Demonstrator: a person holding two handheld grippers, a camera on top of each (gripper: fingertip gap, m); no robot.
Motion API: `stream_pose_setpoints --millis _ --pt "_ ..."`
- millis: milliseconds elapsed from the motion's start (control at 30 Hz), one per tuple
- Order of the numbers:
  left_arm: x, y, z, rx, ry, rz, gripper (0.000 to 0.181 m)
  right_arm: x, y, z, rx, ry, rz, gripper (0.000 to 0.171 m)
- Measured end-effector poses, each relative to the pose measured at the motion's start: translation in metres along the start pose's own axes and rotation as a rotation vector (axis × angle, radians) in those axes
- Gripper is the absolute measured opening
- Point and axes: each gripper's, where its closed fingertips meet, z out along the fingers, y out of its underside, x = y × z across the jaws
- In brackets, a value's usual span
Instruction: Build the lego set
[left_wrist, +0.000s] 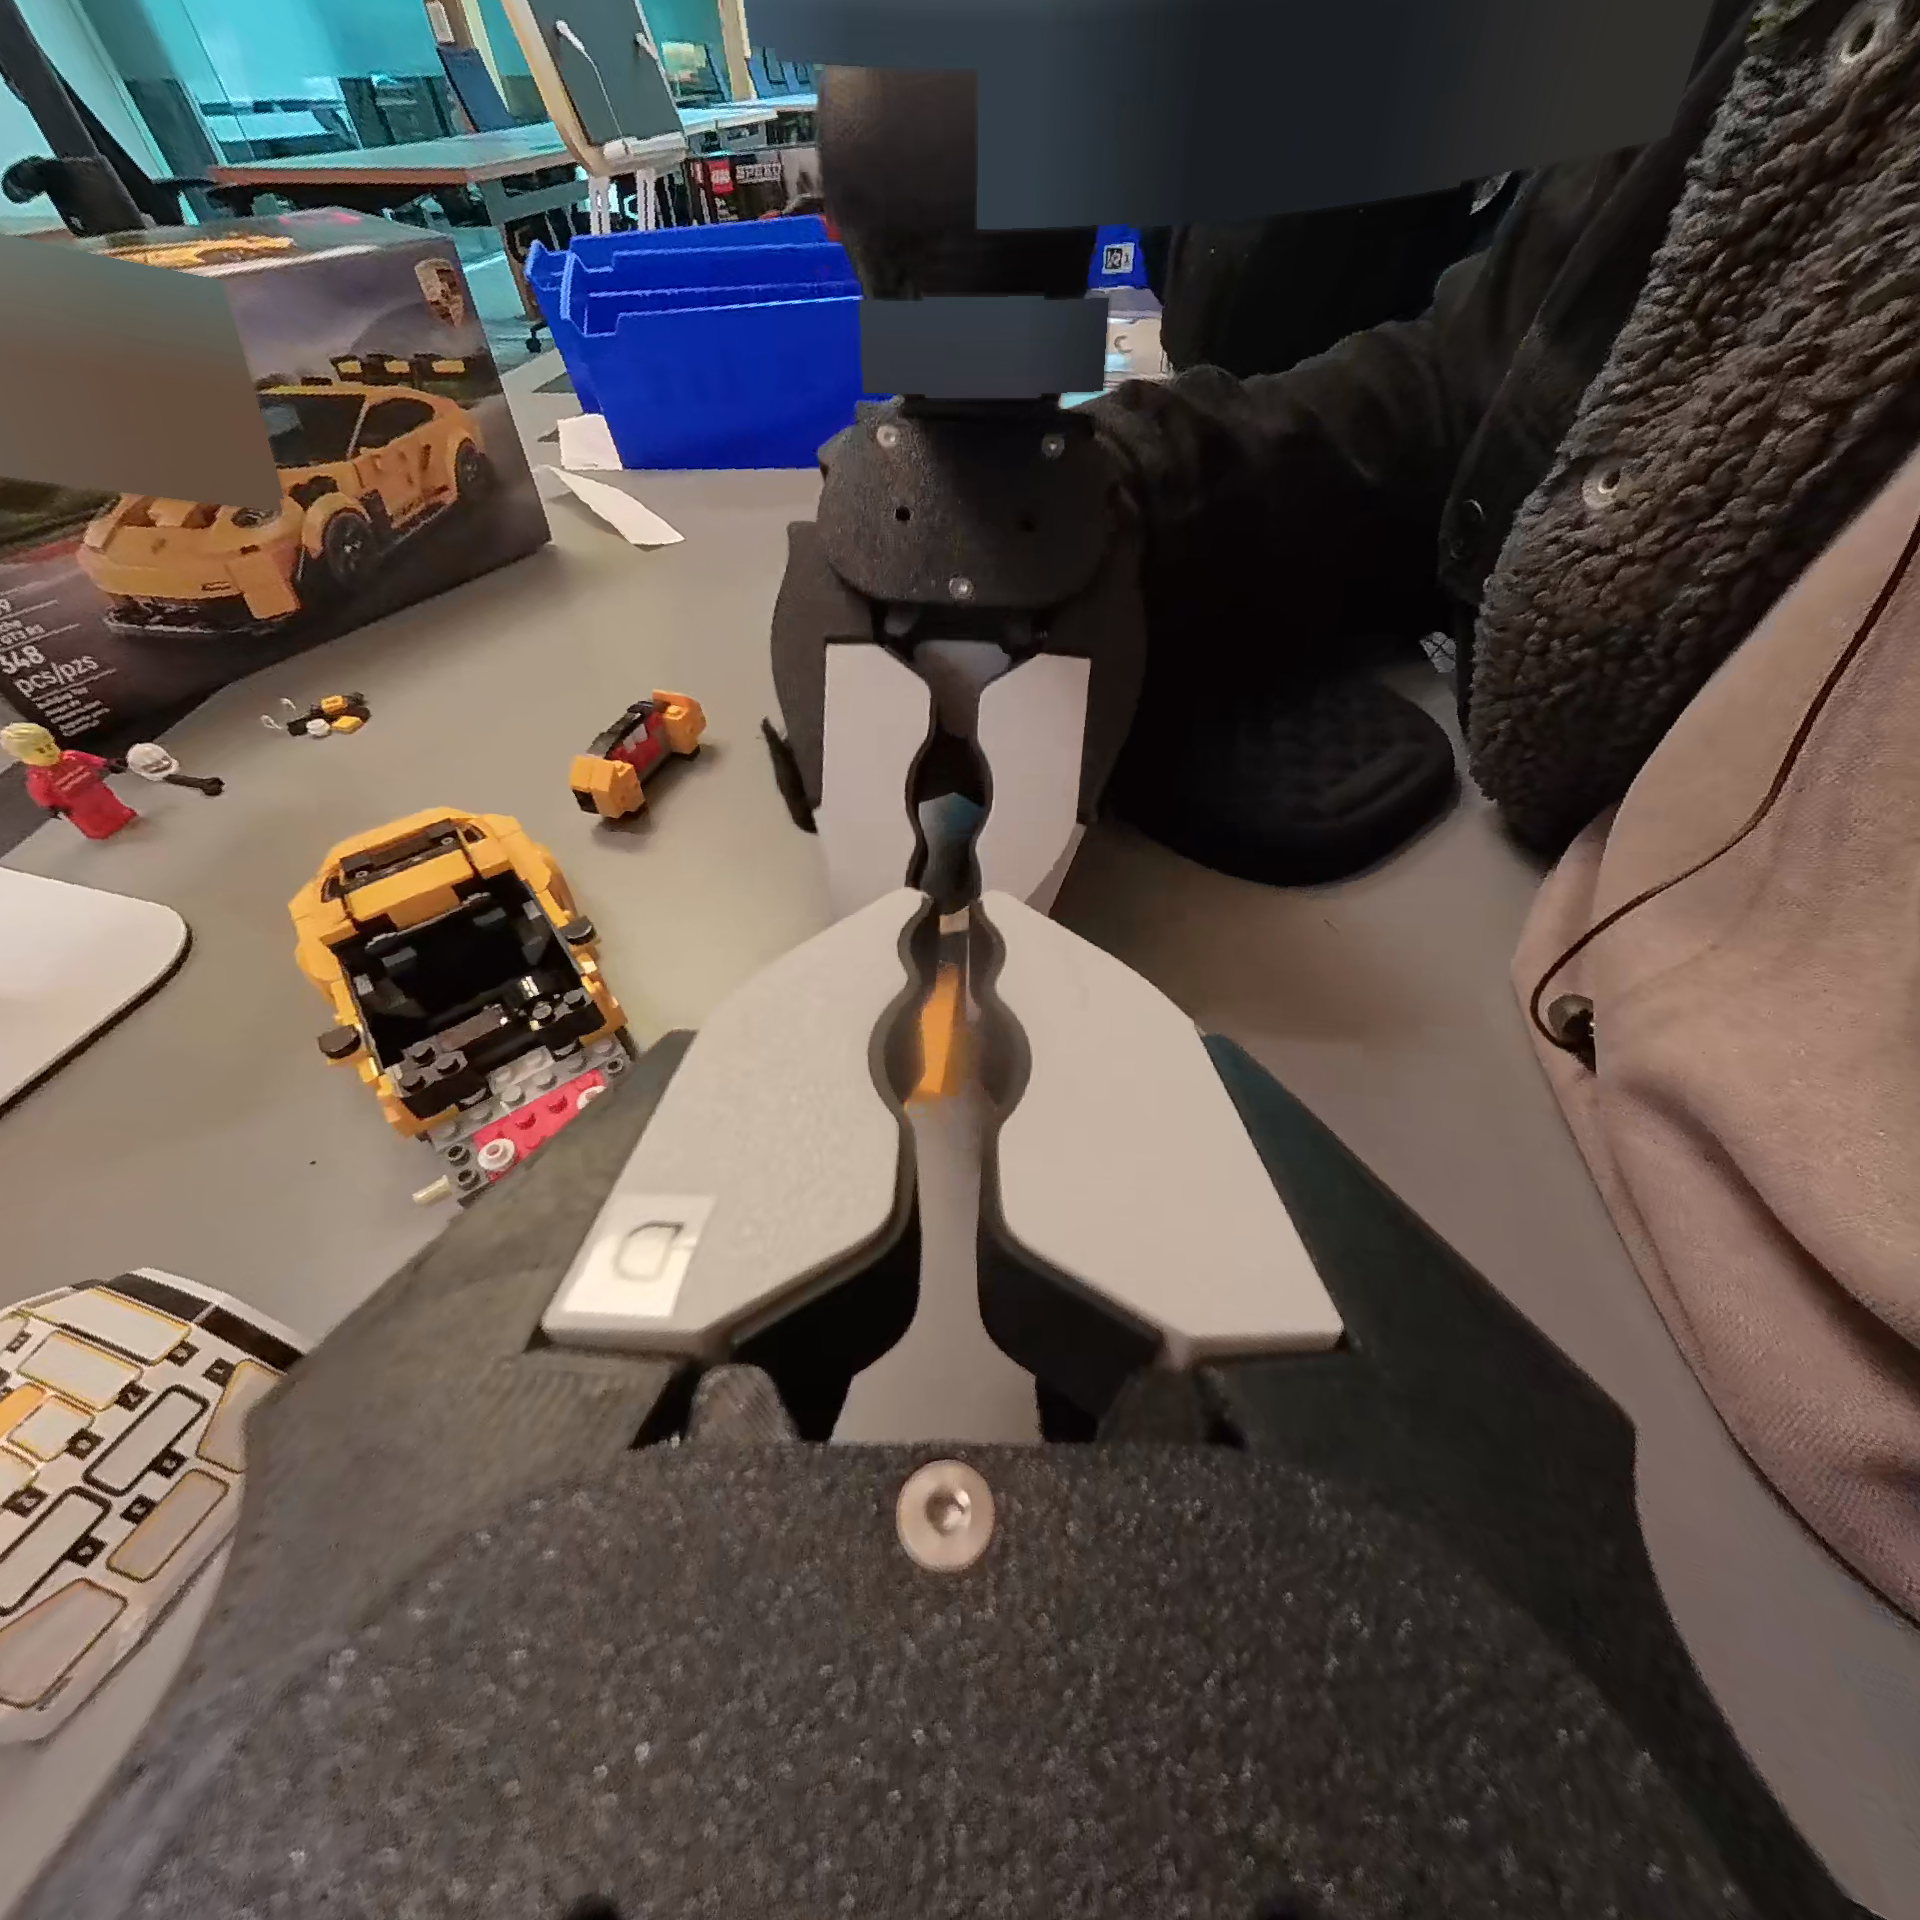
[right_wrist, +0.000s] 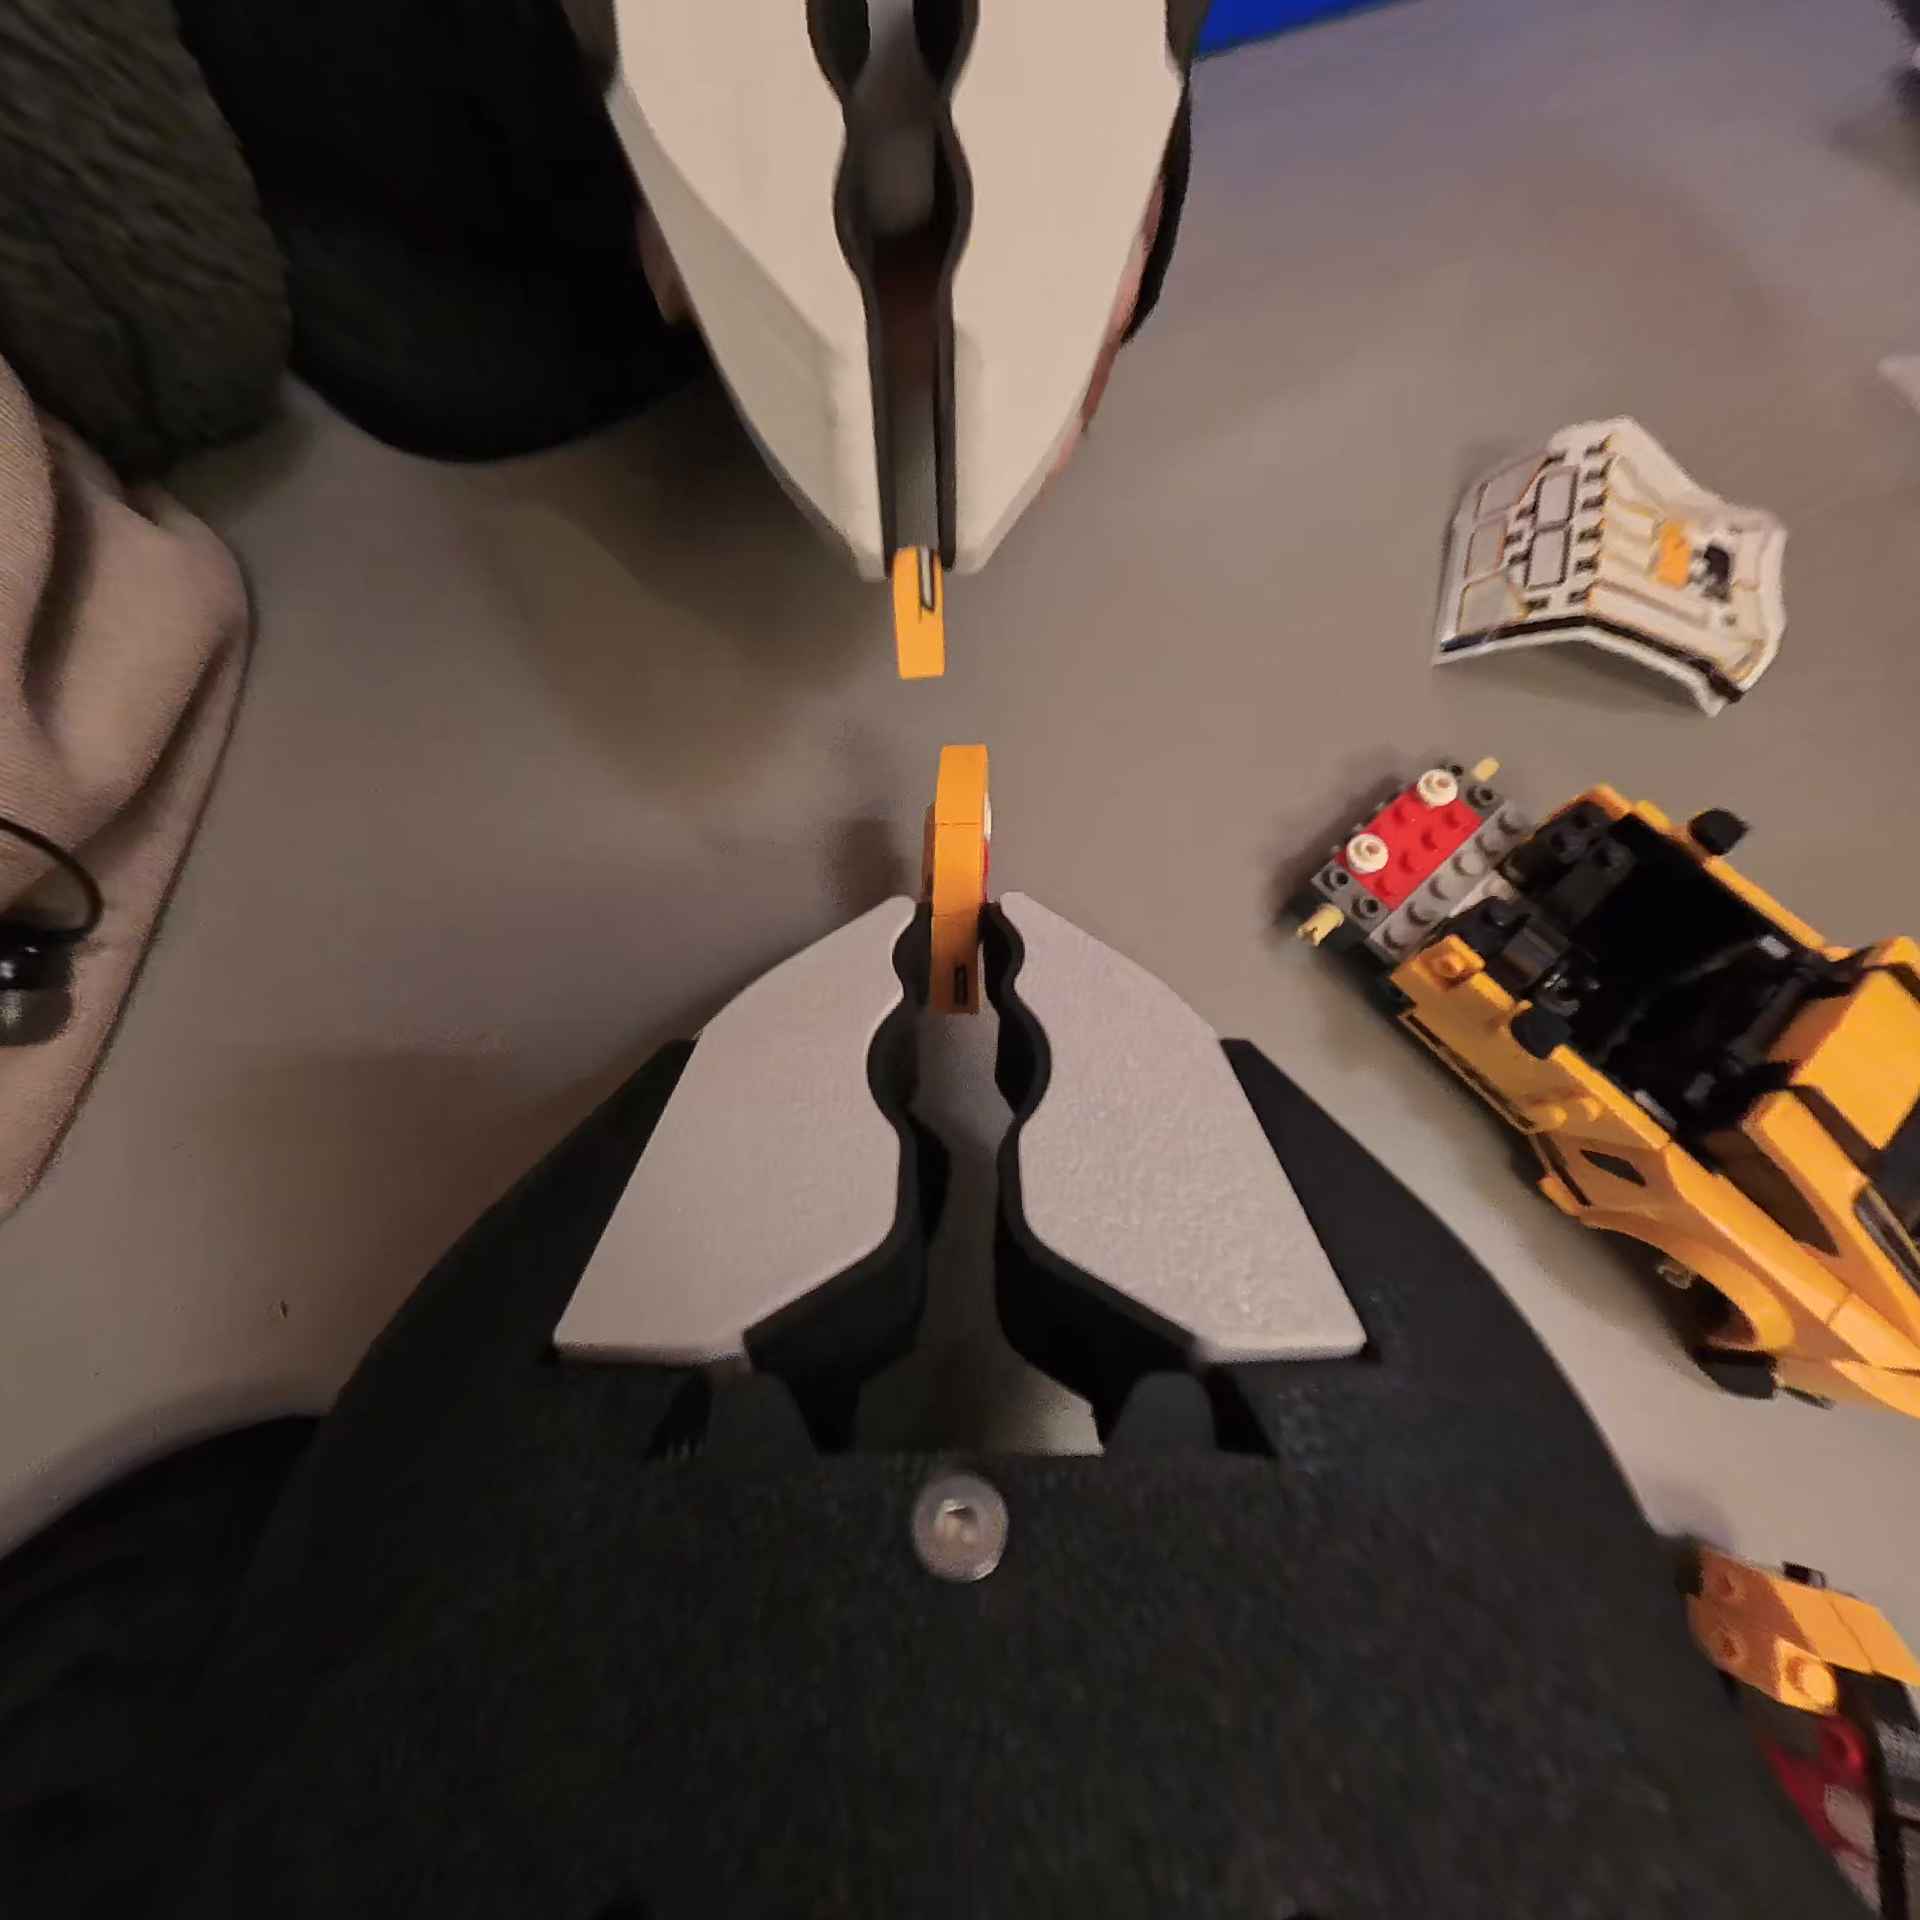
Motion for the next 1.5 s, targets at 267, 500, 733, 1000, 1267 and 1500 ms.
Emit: stream_pose_setpoints --millis 267,500,733,1000,1267,1500 --pt "0.002 0.000 0.001 0.006 0.001 0.013 0.005 -0.008 -0.023 -0.010 0.161 -0.073 0.081 0.009" --pt "0.003 -0.002 0.000 0.012 -0.001 0.013 0.005 -0.008 -0.027 -0.016 0.200 -0.091 0.094 0.009" --pt "0.004 -0.001 -0.001 0.007 0.002 0.017 0.005 -0.008 -0.026 -0.017 0.199 -0.096 0.094 0.009" --pt "0.008 0.000 -0.002 0.004 0.019 0.024 0.004 -0.008 -0.025 -0.018 0.199 -0.101 0.088 0.009" --pt "0.014 -0.001 -0.003 0.005 0.045 0.033 0.004 -0.011 -0.024 -0.019 0.198 -0.115 0.066 0.009" --pt "0.019 -0.001 -0.003 0.001 0.068 0.045 0.003 -0.015 -0.025 -0.020 0.201 -0.130 0.045 0.009"
